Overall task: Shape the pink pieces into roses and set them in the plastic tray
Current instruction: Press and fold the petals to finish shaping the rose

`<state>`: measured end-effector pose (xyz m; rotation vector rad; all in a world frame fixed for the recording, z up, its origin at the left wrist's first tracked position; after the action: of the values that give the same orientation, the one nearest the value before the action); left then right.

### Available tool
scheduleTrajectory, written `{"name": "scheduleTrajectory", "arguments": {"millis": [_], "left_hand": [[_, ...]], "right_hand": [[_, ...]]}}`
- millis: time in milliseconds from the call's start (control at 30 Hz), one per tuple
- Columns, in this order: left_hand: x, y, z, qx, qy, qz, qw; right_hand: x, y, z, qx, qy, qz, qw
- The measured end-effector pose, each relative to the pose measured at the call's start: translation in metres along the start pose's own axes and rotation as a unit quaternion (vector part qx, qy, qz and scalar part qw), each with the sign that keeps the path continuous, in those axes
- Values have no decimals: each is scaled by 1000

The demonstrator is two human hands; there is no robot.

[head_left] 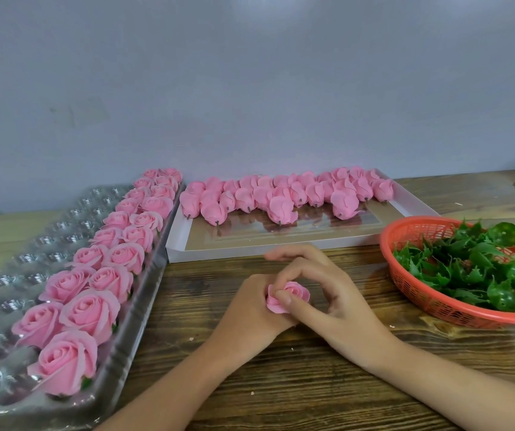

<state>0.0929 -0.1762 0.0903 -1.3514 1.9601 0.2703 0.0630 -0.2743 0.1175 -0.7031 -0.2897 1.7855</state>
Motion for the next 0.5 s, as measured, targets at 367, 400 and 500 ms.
{"name": "scheduleTrajectory", "arguments": {"millis": [367, 400, 500], "left_hand": [[-3, 7, -7, 53, -76, -61, 994], [-3, 6, -7, 55, -81, -63, 993], [-2, 7, -4, 23, -107, -75, 991]], "right_hand": [[2, 3, 6, -58, 172, -41, 983], [3, 3, 7, -62, 186, -44, 980], [4, 4, 9, -85, 225, -41, 970]]}}
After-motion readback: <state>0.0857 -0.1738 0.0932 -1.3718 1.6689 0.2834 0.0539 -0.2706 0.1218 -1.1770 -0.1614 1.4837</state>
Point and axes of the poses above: each hand's wrist, its own y-axis away from the middle knuckle, its own x-axis out of the palm, z = x × y, the point moved 6 cm from there along -y, towards the middle knuckle, and after that the axes turned 2 degrees about -y, right-handed, at the moved point
